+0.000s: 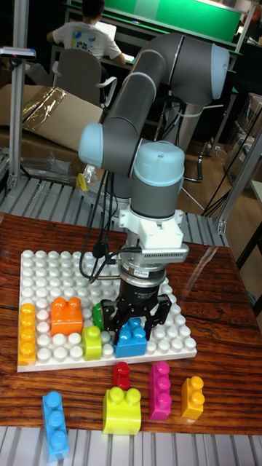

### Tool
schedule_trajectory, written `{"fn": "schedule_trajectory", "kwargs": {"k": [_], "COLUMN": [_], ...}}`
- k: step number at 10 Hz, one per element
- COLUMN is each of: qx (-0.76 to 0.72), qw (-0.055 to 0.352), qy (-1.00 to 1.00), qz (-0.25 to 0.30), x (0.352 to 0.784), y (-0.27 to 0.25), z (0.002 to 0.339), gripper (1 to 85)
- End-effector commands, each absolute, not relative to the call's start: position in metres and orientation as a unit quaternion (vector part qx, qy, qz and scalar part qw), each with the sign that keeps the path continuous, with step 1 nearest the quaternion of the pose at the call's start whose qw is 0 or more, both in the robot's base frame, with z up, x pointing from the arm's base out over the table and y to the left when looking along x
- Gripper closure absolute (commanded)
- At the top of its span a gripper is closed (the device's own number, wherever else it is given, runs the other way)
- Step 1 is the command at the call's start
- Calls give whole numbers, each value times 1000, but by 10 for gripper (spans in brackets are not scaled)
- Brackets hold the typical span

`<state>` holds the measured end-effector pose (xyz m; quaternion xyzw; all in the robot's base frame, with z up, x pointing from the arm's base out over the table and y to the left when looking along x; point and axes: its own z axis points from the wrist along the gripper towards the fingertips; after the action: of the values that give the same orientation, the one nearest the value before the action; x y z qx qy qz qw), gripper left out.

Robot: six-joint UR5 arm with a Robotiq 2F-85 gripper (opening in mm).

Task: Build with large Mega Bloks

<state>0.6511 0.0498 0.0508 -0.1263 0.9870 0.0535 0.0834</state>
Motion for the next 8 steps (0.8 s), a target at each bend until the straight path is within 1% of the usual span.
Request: {"fn": "schedule_trajectory", "kwargs": {"k": [1, 3, 6, 8], "qx": [-126, -125, -131, -130], "qw": [103, 102, 100, 99], "qy": [985, 985, 984, 984], "qz": [64, 66, 73, 68], "x": [660, 659, 657, 657], "y": [52, 54, 54, 50], "z": [49, 48, 46, 45], "gripper": [303, 273, 197, 197]}}
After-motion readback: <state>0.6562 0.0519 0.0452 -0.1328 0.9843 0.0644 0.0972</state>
